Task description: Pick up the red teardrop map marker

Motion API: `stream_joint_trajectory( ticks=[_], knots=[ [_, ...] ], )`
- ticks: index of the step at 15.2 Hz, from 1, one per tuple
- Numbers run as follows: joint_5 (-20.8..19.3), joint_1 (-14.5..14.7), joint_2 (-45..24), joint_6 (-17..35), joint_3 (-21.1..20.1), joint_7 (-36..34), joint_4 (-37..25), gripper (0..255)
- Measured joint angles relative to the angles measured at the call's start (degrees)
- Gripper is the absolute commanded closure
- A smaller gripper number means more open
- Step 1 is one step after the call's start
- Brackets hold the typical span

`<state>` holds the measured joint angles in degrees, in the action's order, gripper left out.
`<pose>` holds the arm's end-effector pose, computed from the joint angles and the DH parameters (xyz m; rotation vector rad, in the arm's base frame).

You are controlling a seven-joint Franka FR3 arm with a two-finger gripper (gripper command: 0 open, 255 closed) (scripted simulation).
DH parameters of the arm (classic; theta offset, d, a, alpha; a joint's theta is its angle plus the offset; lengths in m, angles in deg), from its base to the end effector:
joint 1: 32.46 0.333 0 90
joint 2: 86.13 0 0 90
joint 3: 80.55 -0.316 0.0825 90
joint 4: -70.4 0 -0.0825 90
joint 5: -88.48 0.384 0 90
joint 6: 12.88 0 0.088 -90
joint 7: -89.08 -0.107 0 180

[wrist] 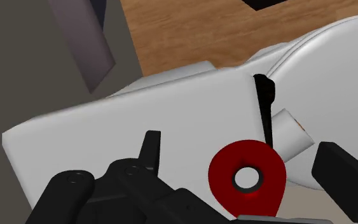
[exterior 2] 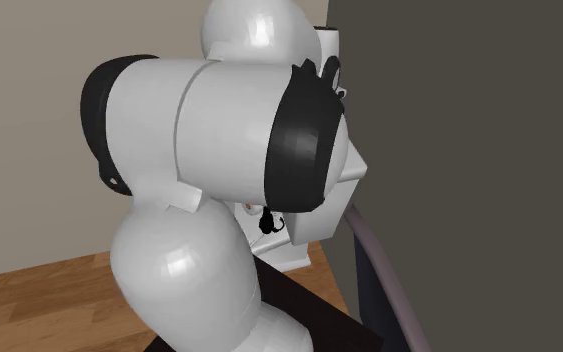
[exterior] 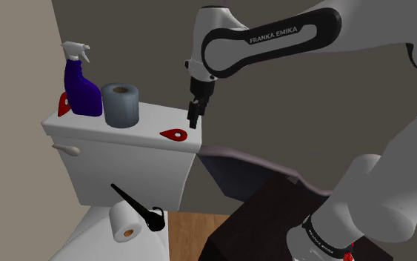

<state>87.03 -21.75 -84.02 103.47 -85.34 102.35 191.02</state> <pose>0.5125 0.1409 0.4307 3.0126 0.7912 -0.0582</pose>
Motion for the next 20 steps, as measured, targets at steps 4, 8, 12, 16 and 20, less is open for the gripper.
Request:
stream_joint_trajectory(
  ticks=[4,8,12,16,20],
  knots=[
    [0.3,1.4,-6.4,2.1,-1.5,3.3,-5.8,0],
    [0.1,2.1,-10.0,4.4,-2.2,4.3,-7.6,0],
    [-0.1,2.2,-11.3,7.2,-2.2,4.2,-6.2,0],
    [-0.2,2.3,-11.8,8.3,-2.2,4.1,-5.7,255],
    [-0.2,2.3,-11.9,8.3,-2.2,4.1,-5.6,255]
  ],
)
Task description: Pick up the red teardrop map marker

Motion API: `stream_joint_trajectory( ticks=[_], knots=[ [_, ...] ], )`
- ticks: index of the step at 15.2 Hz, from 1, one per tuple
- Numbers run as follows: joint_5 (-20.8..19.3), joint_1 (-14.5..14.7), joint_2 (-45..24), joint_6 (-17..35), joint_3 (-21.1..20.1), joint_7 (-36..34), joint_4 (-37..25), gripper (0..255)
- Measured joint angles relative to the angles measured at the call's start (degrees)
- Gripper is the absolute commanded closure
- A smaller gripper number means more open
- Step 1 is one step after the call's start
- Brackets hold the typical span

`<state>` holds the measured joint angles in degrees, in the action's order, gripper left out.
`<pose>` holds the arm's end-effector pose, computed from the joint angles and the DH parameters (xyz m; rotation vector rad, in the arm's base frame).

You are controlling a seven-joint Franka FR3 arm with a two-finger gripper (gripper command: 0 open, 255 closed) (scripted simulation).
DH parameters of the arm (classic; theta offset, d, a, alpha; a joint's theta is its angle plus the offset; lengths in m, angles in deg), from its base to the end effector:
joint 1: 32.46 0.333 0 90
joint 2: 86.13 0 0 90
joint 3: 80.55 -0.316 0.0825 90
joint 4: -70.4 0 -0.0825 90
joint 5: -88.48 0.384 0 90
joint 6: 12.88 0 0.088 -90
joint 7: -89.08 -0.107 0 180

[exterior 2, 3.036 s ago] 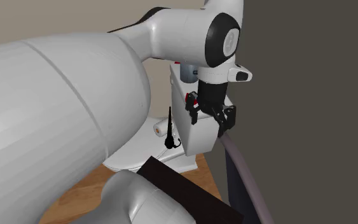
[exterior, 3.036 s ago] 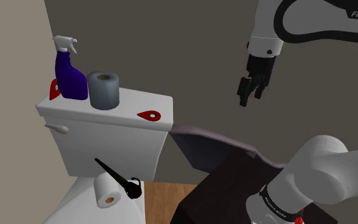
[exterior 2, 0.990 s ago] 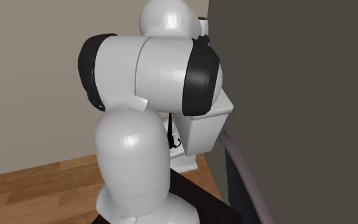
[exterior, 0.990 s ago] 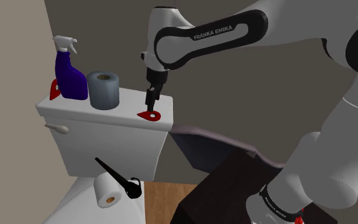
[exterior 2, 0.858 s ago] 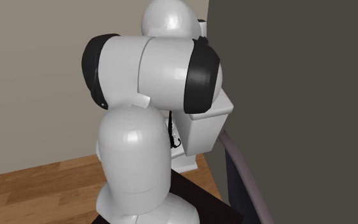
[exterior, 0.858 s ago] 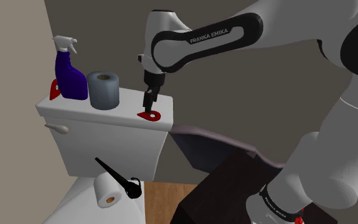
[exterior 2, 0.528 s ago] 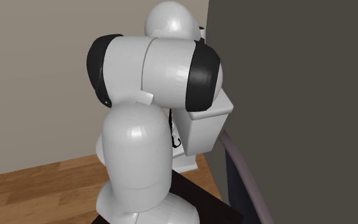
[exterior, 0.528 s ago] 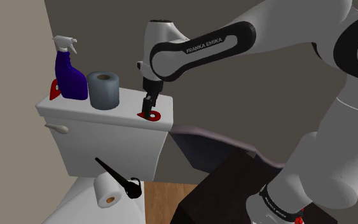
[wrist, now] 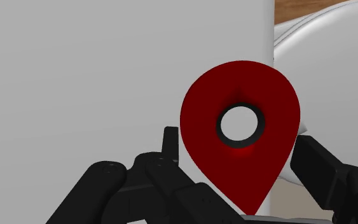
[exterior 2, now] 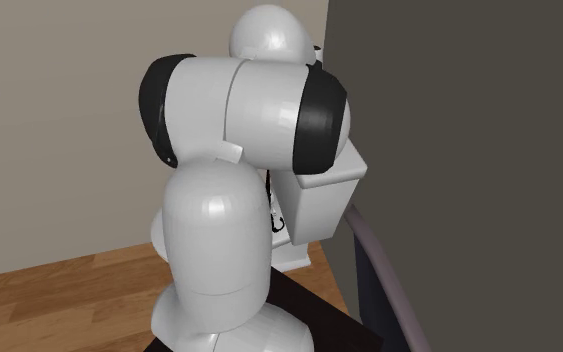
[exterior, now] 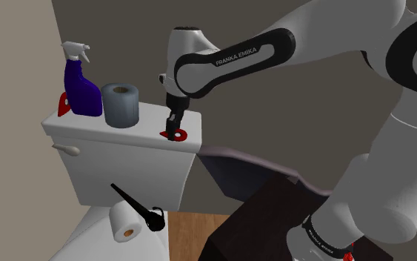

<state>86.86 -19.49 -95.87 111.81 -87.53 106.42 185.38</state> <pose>0.5512 0.1970 0.3732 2.9669 1.0248 0.0015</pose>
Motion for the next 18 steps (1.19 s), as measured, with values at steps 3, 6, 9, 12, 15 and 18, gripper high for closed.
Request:
stream_joint_trajectory(
  ticks=[3,6,9,12,15,18],
  knots=[
    [0.0,0.0,0.0,0.0,0.0,0.0,0.0,255],
    [0.1,0.0,0.3,-0.7,0.0,0.0,-0.4,255],
    [0.2,-0.1,1.1,-2.6,0.0,0.2,-1.5,255],
    [0.4,-0.1,2.0,-5.0,0.0,0.4,-3.0,255],
    [0.5,-0.1,3.0,-6.9,0.0,0.4,-4.0,255],
    [0.6,-0.2,3.9,-9.0,0.0,0.6,-5.2,255]
  ],
)
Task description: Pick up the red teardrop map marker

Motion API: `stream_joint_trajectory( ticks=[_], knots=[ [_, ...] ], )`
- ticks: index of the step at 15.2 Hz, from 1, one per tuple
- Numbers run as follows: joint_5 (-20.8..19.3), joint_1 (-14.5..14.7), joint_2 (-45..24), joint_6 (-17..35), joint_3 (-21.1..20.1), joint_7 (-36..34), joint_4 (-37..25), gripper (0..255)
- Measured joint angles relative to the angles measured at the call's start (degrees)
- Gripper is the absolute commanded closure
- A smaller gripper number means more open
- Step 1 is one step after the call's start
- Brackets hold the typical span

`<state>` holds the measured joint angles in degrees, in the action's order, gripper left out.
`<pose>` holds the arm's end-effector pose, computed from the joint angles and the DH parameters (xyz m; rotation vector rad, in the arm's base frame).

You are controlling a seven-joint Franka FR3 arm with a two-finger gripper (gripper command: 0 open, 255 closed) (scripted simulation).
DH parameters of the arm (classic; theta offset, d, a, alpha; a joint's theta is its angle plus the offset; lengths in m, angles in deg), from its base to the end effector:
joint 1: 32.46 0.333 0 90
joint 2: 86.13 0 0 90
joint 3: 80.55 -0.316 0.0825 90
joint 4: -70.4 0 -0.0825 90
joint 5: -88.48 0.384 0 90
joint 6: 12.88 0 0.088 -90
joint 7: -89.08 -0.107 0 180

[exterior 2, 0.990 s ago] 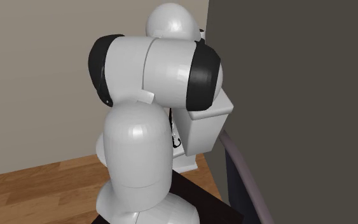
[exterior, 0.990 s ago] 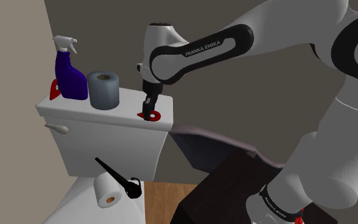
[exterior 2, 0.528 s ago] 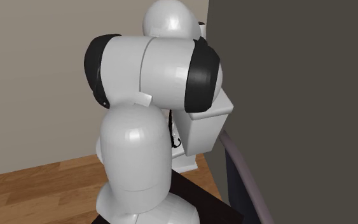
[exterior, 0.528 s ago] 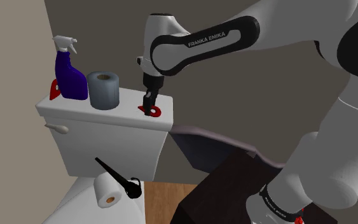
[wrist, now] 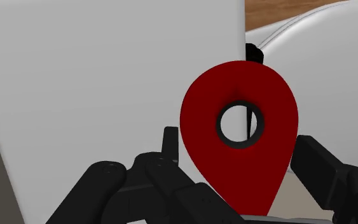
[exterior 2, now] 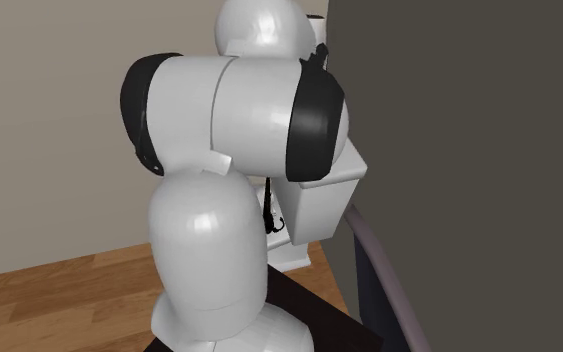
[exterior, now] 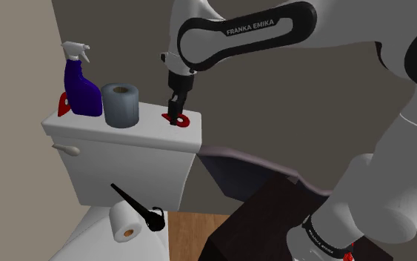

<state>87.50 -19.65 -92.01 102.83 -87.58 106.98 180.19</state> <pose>0.5505 0.1957 0.4404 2.9666 1.0252 0.0024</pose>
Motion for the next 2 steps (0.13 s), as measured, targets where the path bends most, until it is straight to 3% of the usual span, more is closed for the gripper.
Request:
stream_joint_trajectory(
  ticks=[2],
  knots=[
    [0.0,0.0,0.3,-1.3,0.0,0.0,-1.0,255]
  ],
)
